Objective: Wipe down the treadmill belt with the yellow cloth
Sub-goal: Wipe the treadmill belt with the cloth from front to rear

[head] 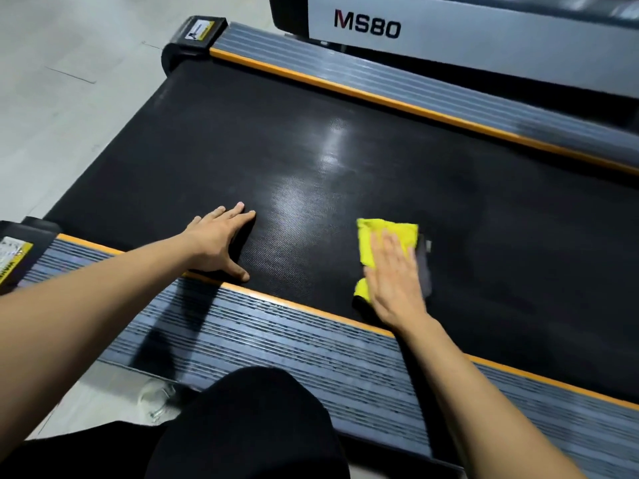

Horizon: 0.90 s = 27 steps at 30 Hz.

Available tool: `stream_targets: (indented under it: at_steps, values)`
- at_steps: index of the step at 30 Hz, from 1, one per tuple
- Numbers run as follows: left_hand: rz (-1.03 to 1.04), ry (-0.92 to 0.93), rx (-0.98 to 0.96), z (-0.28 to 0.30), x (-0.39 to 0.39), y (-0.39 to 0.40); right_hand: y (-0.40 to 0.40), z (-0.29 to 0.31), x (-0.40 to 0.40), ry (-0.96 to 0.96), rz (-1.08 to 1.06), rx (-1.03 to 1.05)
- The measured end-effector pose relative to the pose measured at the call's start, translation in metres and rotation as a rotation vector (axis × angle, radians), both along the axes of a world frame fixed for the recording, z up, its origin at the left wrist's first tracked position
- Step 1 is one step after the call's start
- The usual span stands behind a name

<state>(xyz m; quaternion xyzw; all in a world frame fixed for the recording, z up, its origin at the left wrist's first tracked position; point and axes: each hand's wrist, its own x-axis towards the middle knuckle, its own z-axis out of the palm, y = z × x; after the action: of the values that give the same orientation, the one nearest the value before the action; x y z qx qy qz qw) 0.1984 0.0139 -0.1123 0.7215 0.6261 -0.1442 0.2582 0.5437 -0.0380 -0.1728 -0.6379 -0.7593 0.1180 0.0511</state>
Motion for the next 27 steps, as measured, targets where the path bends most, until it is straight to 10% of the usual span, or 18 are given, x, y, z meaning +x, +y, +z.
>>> stream_targets:
  at_steps: [9,22,27]
  values:
    - [0.056,-0.013,0.028,-0.009,-0.011,-0.005,0.039,0.002,-0.16,0.068,0.391,0.012]
    - [0.057,0.014,-0.006,0.0,-0.002,-0.004,0.027,-0.009,-0.01,0.01,-0.3,0.112]
    - [0.051,0.039,-0.024,0.002,-0.001,-0.002,0.026,-0.006,-0.095,0.042,-0.057,0.101]
